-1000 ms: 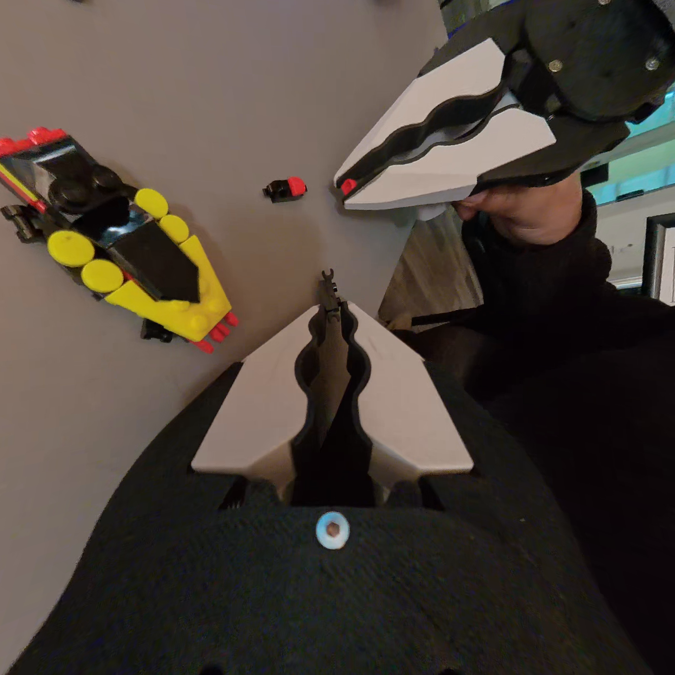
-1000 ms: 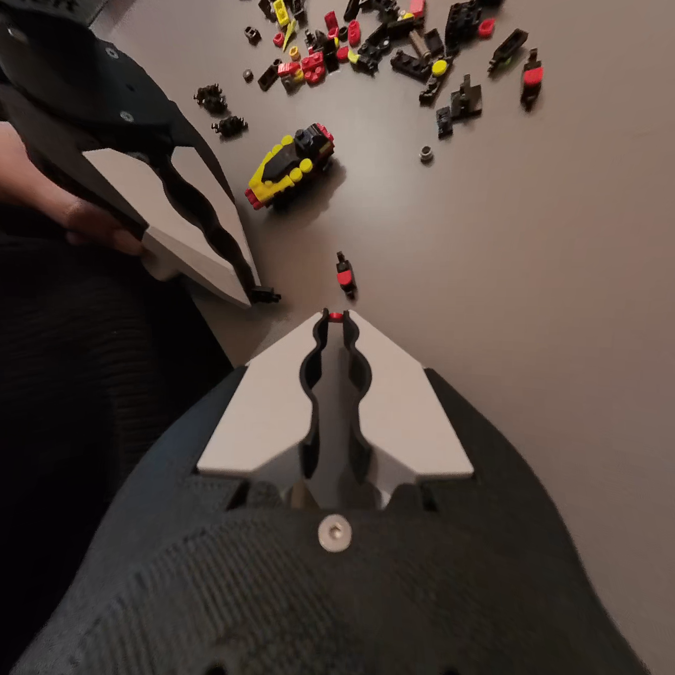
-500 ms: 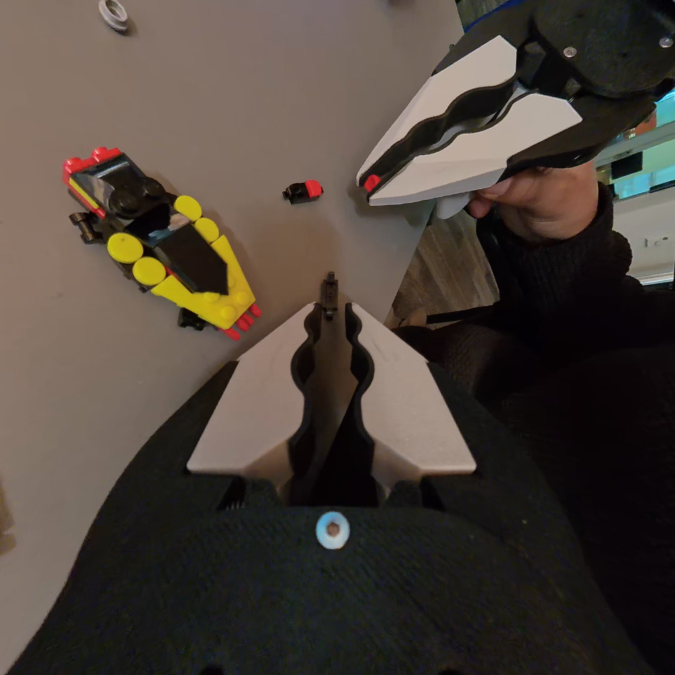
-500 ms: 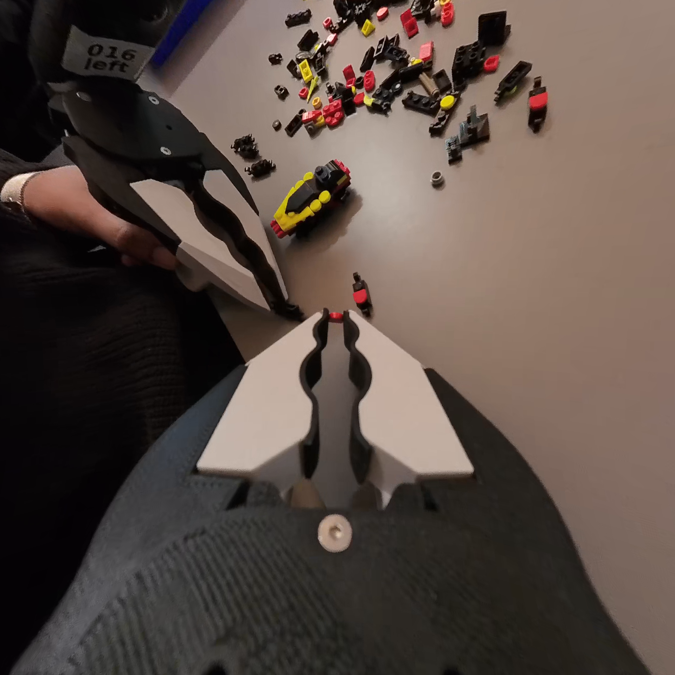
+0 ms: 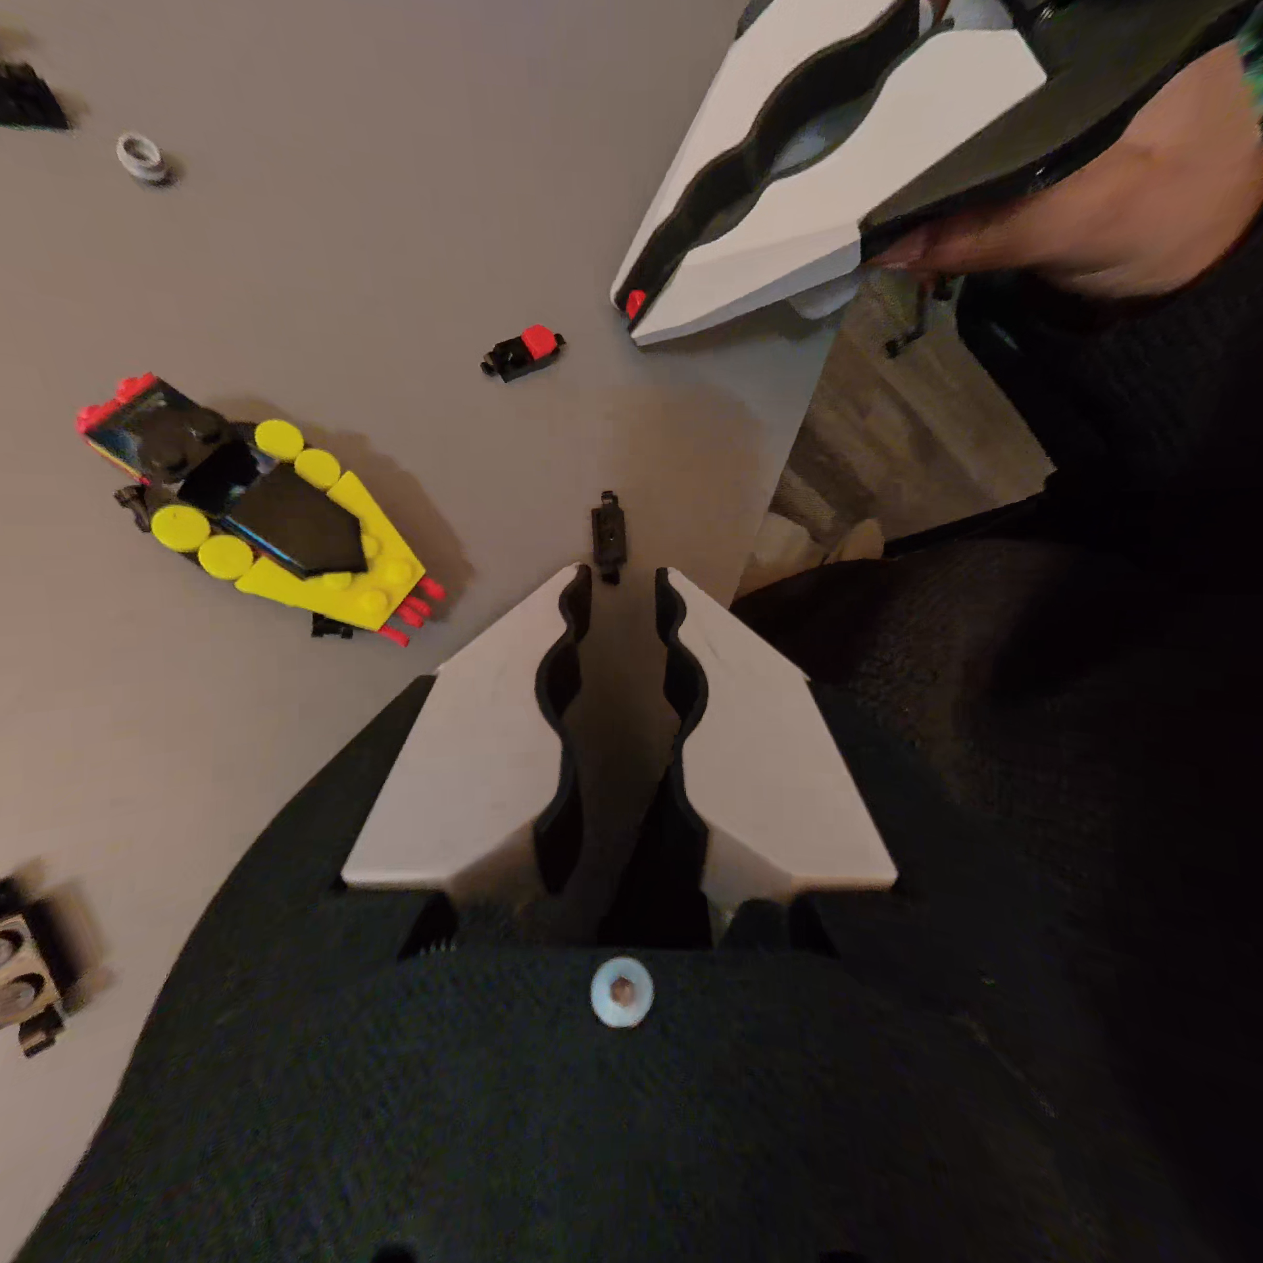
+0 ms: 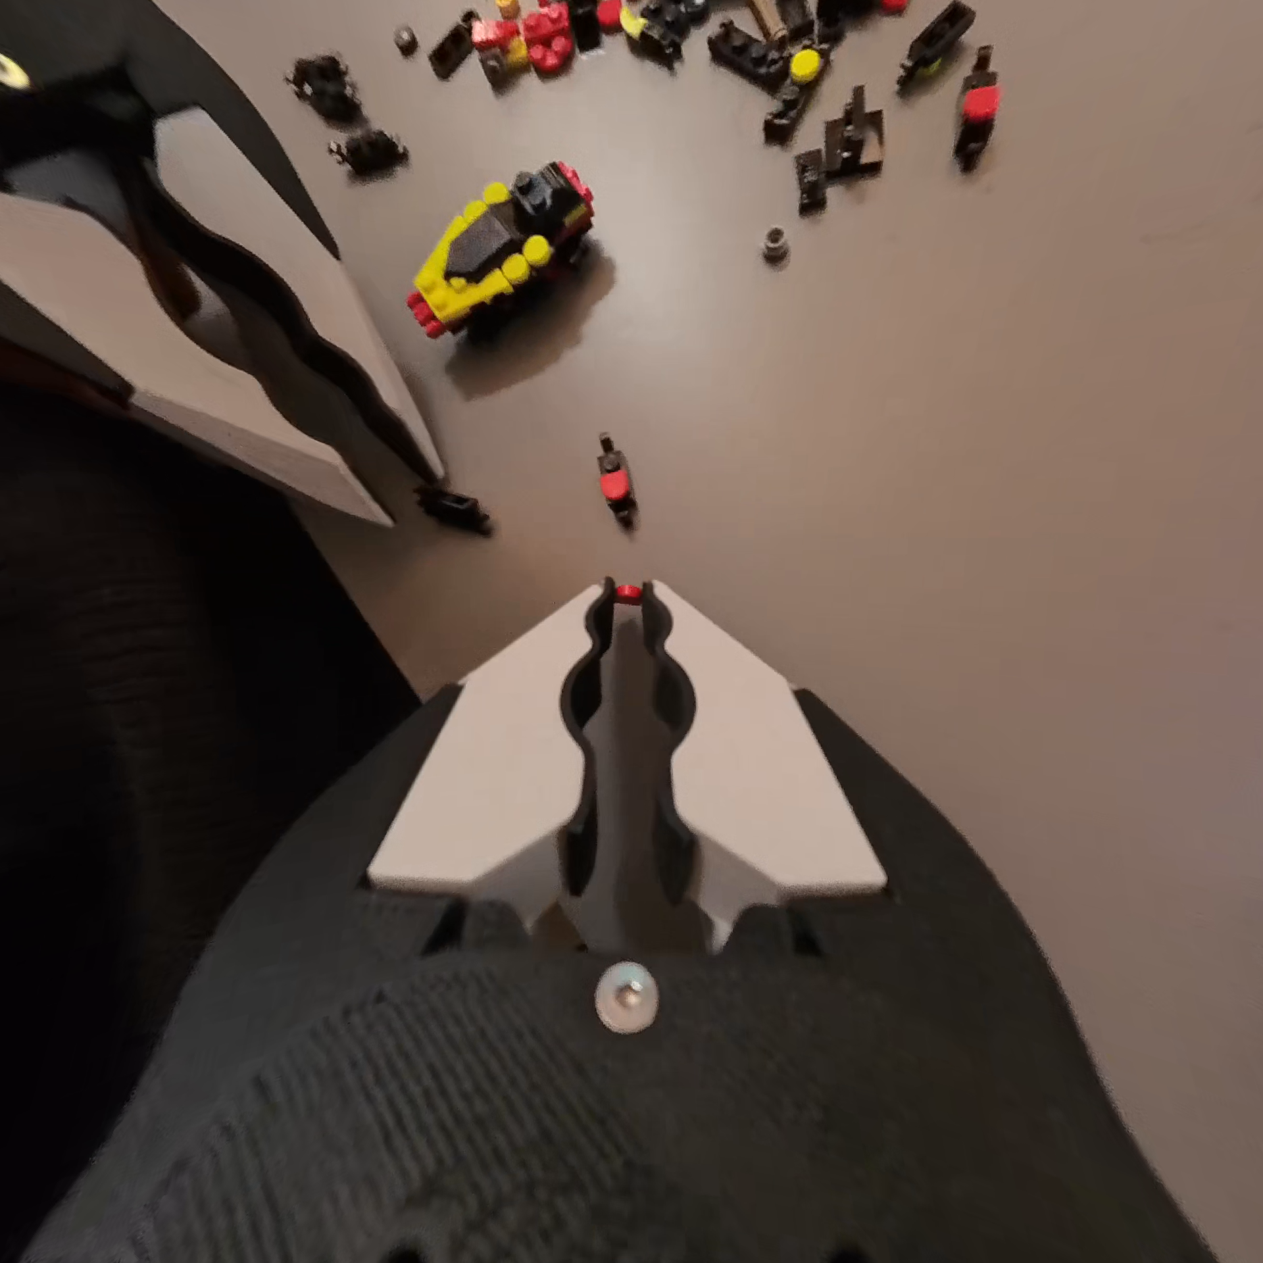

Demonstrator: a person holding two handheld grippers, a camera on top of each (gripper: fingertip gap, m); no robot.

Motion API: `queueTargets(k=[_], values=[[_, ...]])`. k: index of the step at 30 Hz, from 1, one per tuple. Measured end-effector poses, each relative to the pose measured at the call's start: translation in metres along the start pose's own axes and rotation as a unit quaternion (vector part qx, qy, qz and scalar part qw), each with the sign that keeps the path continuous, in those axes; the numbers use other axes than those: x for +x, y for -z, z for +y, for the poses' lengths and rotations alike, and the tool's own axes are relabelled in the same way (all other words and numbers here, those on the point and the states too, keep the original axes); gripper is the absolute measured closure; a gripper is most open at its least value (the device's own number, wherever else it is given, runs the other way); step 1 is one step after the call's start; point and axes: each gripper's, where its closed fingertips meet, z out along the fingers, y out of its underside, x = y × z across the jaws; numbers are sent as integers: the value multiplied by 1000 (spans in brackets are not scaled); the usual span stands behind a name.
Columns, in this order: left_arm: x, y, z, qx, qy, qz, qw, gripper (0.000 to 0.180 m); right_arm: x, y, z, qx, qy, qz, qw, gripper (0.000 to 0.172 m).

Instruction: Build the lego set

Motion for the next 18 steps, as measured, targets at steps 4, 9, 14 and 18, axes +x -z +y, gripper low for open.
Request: queueTargets(k=[4, 9, 14, 18], values=[[-8, -1, -4, 11, -55, -58, 997, 160, 9, 0, 8, -37, 39, 51, 997, 165], [-3, -5, -3, 10, -81, -64, 995, 161, 11, 0, 9, -51, 67, 79, 993, 161], [-5, -5, -4, 12, -68, -62, 996, 168, 6, 1, 4, -37, 52, 63, 996, 147], [-6, -4, -4, 19, -32, -40, 999, 170, -3, 12, -16, 31, 46, 32, 998, 143]])
